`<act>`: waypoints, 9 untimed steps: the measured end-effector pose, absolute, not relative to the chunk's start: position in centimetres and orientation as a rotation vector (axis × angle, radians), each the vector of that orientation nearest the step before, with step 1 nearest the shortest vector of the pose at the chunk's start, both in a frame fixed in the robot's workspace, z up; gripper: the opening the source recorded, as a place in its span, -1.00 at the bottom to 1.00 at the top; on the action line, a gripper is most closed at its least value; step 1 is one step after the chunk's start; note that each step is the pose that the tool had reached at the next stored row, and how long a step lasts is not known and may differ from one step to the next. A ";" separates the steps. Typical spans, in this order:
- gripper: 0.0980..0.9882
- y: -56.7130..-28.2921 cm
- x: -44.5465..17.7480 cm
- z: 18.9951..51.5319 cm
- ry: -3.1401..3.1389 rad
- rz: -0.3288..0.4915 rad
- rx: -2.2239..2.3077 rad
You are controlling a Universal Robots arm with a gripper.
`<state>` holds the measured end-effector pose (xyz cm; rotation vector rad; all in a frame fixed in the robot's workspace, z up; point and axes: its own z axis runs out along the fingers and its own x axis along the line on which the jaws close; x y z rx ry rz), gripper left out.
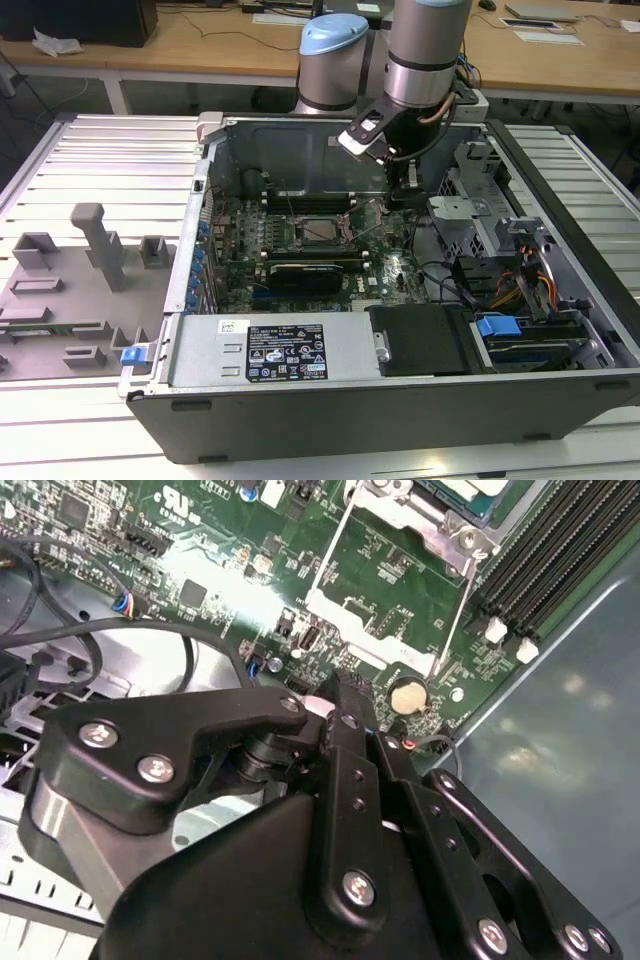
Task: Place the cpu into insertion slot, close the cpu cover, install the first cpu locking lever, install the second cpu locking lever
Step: 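Close the cpu cover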
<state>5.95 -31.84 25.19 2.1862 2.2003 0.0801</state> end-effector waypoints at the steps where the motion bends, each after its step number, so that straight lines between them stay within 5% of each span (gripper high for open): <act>1: -0.98 -31.8 6.0 24.9 2.200 0.080 2.186; 7: -0.98 -31.8 6.0 24.4 2.206 0.070 2.191; 9: -0.98 -31.8 6.0 24.3 2.243 -0.011 2.229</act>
